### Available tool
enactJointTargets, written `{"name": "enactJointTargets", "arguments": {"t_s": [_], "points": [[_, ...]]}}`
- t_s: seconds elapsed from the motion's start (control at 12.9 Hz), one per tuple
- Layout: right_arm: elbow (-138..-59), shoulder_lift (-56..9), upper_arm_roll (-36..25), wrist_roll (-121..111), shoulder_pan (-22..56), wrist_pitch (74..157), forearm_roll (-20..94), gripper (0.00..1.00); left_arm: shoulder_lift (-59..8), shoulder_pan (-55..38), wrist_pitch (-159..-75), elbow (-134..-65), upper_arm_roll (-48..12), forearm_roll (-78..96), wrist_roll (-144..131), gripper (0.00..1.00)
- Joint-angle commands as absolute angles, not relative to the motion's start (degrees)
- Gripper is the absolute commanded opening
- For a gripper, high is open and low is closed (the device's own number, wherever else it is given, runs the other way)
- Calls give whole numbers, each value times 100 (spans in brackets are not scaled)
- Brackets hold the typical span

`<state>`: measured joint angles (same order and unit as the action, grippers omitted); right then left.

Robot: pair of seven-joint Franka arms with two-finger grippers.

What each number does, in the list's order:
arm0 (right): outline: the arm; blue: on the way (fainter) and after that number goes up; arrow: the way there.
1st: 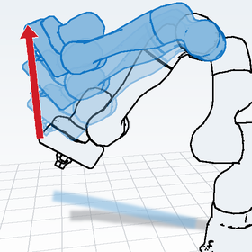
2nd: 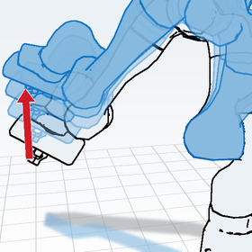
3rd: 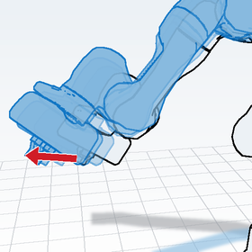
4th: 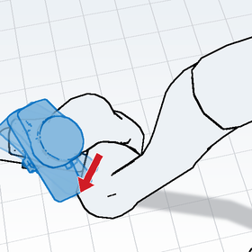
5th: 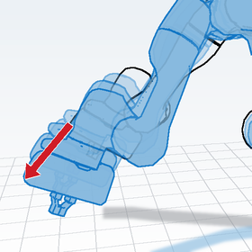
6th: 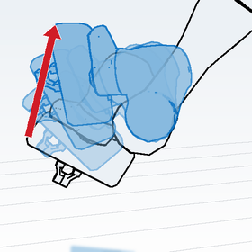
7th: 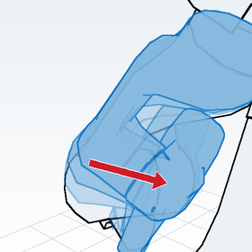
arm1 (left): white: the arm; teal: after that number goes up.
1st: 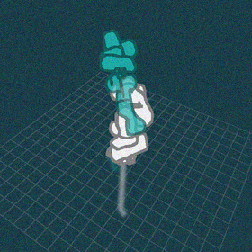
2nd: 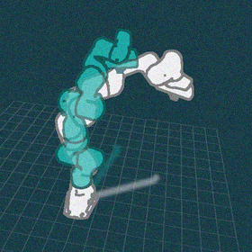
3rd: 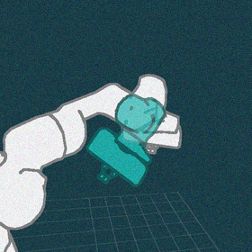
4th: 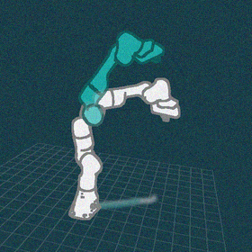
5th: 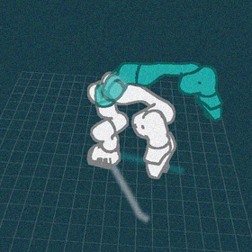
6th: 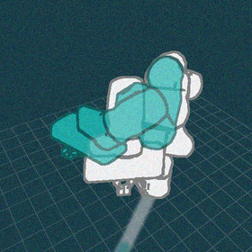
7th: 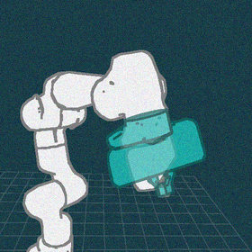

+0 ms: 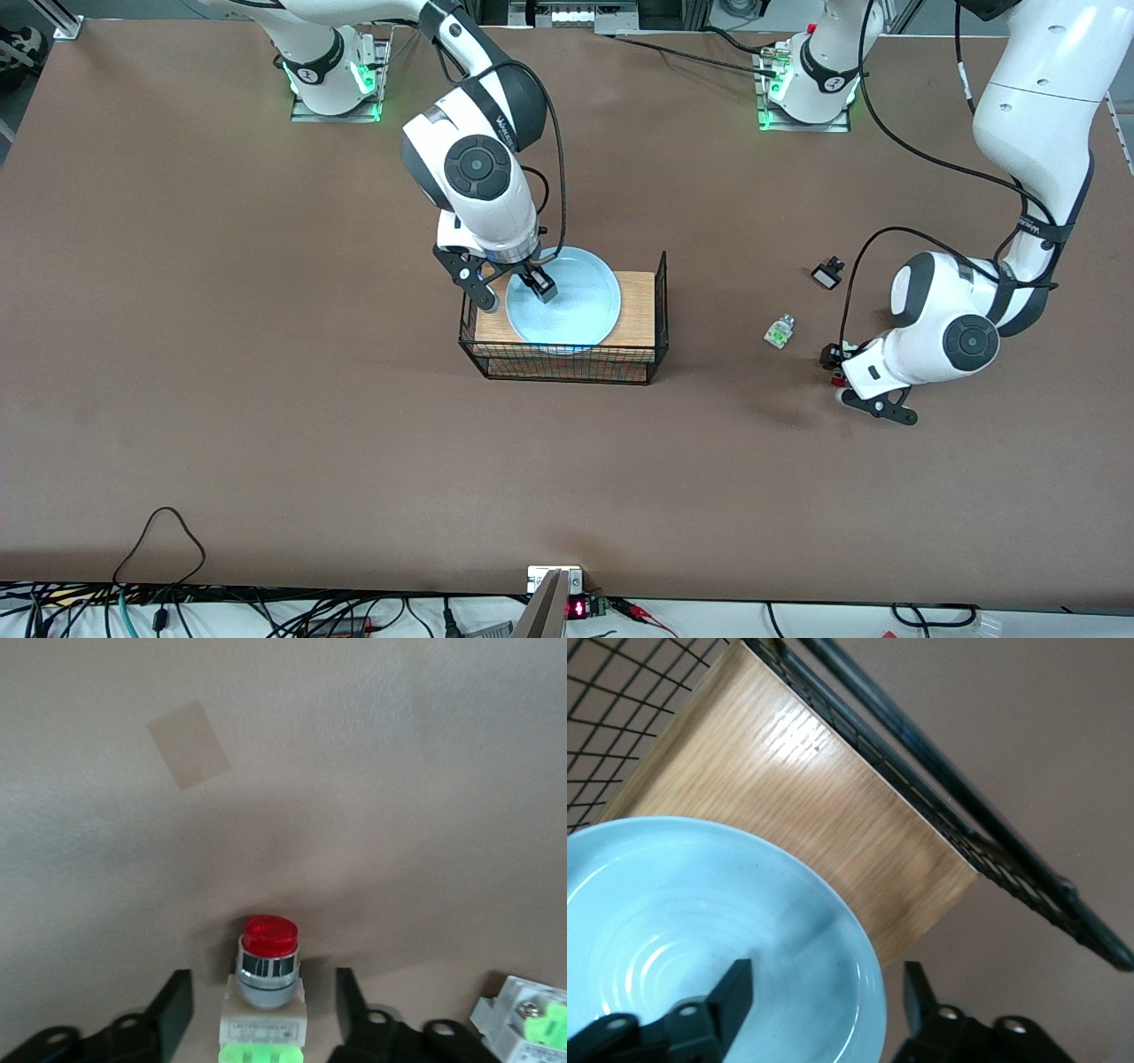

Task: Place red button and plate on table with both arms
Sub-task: 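Lower the red button onto the table while the right gripper grips the plate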

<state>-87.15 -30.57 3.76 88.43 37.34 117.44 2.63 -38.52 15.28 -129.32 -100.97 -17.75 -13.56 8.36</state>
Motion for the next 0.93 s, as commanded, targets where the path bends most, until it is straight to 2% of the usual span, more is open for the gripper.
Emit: {"name": "enactJointTargets", "arguments": {"t_s": [0.0, 0.08, 0.23, 0.31, 0.39, 0.7, 0.85], "points": [[-8578, -3181, 325, 8974, 3832, 11725, 299, 54, -3333, 1556, -12106, -9836, -1916, -1459, 835, 100], [-8578, -3182, 325, 8965, 3832, 11733, 308, 45, -3131, 1556, -11694, -9687, -2038, -1450, 835, 100], [-8578, -3182, 325, 8878, 3823, 11733, 308, 16, -2849, 1556, -10728, -9170, -2319, -1441, 826, 100], [-8578, -3182, 325, 8842, 3832, 11733, 308, 5, -2700, 1556, -10175, -8828, -2460, -1398, 739, 100], [-8587, -3190, 325, 8842, 3849, 11733, 273, 0, -2620, 1556, -9708, -8502, -2513, -1389, 556, 100], [-8569, -2937, 316, 8754, 3850, 11655, 316, 0, -2453, 1573, -8238, -7297, -2839, -1362, 422, 100], [-8569, -2516, 325, 8702, 3806, 11279, 325, 0, -1963, 1416, -8069, -7338, -2656, -1345, 326, 100]]}}
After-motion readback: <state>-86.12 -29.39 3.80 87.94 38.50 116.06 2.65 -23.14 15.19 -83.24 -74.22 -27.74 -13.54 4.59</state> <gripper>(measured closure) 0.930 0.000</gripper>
